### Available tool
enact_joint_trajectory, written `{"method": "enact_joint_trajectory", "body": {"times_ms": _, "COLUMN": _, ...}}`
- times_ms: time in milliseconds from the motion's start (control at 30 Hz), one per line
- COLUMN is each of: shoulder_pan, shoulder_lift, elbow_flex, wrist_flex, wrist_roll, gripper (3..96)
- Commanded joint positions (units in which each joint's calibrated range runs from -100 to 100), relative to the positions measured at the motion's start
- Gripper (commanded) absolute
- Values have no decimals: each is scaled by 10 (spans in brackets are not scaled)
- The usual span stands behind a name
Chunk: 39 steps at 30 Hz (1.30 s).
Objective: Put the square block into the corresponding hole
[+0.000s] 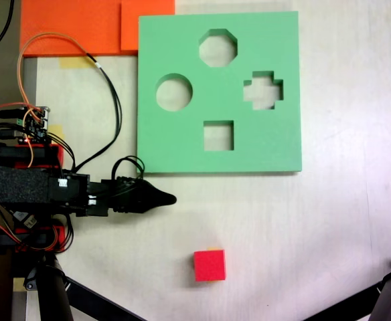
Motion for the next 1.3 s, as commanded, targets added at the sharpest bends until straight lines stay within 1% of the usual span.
{"method": "enact_joint_trajectory", "body": {"times_ms": 33, "shoulder_pan": -2, "shoulder_lift": -4, "elbow_flex": -9, "wrist_flex": -65, "wrist_roll": 0, "gripper": 493}}
{"method": "enact_joint_trajectory", "body": {"times_ms": 633, "shoulder_pan": -2, "shoulder_lift": -4, "elbow_flex": -9, "wrist_flex": -65, "wrist_roll": 0, "gripper": 491}}
{"method": "enact_joint_trajectory", "body": {"times_ms": 733, "shoulder_pan": -19, "shoulder_lift": -4, "elbow_flex": -9, "wrist_flex": -65, "wrist_roll": 16, "gripper": 491}}
{"method": "enact_joint_trajectory", "body": {"times_ms": 800, "shoulder_pan": -25, "shoulder_lift": -4, "elbow_flex": -9, "wrist_flex": -64, "wrist_roll": 45, "gripper": 490}}
{"method": "enact_joint_trajectory", "body": {"times_ms": 933, "shoulder_pan": -39, "shoulder_lift": -4, "elbow_flex": -9, "wrist_flex": -57, "wrist_roll": 227, "gripper": 489}}
{"method": "enact_joint_trajectory", "body": {"times_ms": 1000, "shoulder_pan": -48, "shoulder_lift": -4, "elbow_flex": -9, "wrist_flex": -62, "wrist_roll": 271, "gripper": 478}}
{"method": "enact_joint_trajectory", "body": {"times_ms": 1067, "shoulder_pan": -60, "shoulder_lift": -4, "elbow_flex": 7, "wrist_flex": -119, "wrist_roll": 307, "gripper": 469}}
{"method": "enact_joint_trajectory", "body": {"times_ms": 1200, "shoulder_pan": -57, "shoulder_lift": -4, "elbow_flex": 282, "wrist_flex": -506, "wrist_roll": 377, "gripper": 468}}
{"method": "enact_joint_trajectory", "body": {"times_ms": 1233, "shoulder_pan": -55, "shoulder_lift": -4, "elbow_flex": 354, "wrist_flex": -585, "wrist_roll": 387, "gripper": 468}}
{"method": "enact_joint_trajectory", "body": {"times_ms": 1300, "shoulder_pan": -52, "shoulder_lift": -4, "elbow_flex": 469, "wrist_flex": -675, "wrist_roll": 389, "gripper": 466}}
